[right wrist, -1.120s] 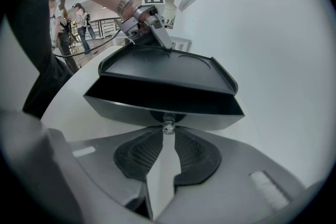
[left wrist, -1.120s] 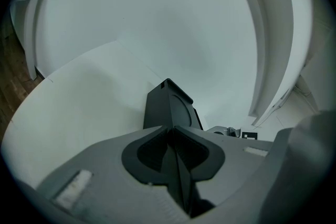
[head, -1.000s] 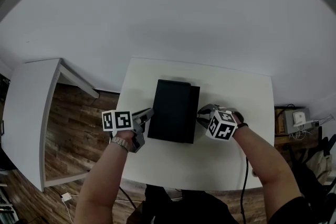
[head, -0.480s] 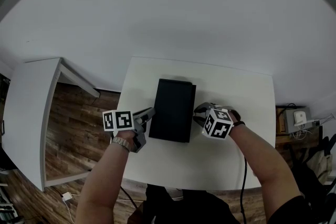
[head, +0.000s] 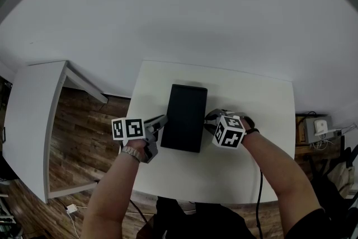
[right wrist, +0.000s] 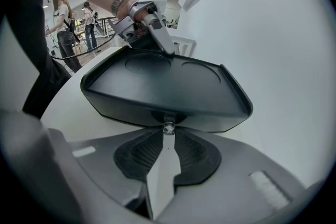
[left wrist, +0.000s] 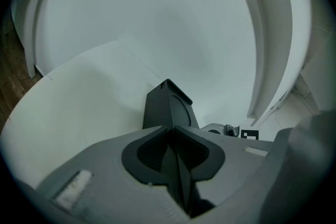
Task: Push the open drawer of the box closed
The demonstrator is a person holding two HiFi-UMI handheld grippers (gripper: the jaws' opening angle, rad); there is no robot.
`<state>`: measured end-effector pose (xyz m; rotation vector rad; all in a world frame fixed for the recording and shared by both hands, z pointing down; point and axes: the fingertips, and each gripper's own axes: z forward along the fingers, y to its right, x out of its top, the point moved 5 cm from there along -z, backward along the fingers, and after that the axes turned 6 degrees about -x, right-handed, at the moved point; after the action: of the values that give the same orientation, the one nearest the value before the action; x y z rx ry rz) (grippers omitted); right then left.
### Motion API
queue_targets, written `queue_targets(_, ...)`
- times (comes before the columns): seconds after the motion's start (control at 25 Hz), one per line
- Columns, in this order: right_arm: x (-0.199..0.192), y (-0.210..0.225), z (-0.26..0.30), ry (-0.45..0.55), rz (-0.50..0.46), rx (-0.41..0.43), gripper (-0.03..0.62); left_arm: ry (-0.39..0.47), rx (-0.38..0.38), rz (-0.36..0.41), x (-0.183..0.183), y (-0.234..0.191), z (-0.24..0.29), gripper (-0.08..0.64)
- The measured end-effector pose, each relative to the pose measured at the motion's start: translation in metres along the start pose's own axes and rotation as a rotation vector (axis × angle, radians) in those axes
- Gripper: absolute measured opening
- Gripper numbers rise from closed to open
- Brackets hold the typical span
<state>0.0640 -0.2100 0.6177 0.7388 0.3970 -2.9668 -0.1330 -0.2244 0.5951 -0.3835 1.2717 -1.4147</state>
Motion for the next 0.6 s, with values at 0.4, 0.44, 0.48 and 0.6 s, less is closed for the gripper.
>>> queue_targets(0.4,-0.007,0.0,-0.01,0.053,0.091,-0.066,0.116,0.074,-0.038,-0.023,-0.004,0.0,-0.004,0.051)
queue_targets(0.44,-0.013,0.0,-0.018,0.075,0.129,-0.085,0.099,0.099,-0.055,-0.032,-0.005,-0.001,-0.008,0.051)
queue_targets(0.48,-0.019,0.002,-0.028,0.1,0.168,-0.104,0.07,0.129,-0.071,-0.036,-0.005,-0.001,-0.015,0.051)
queue_targets(0.6,-0.04,0.009,-0.069,0.217,0.357,-0.141,0.003,0.241,-0.128,-0.052,-0.004,0.008,-0.05,0.051)
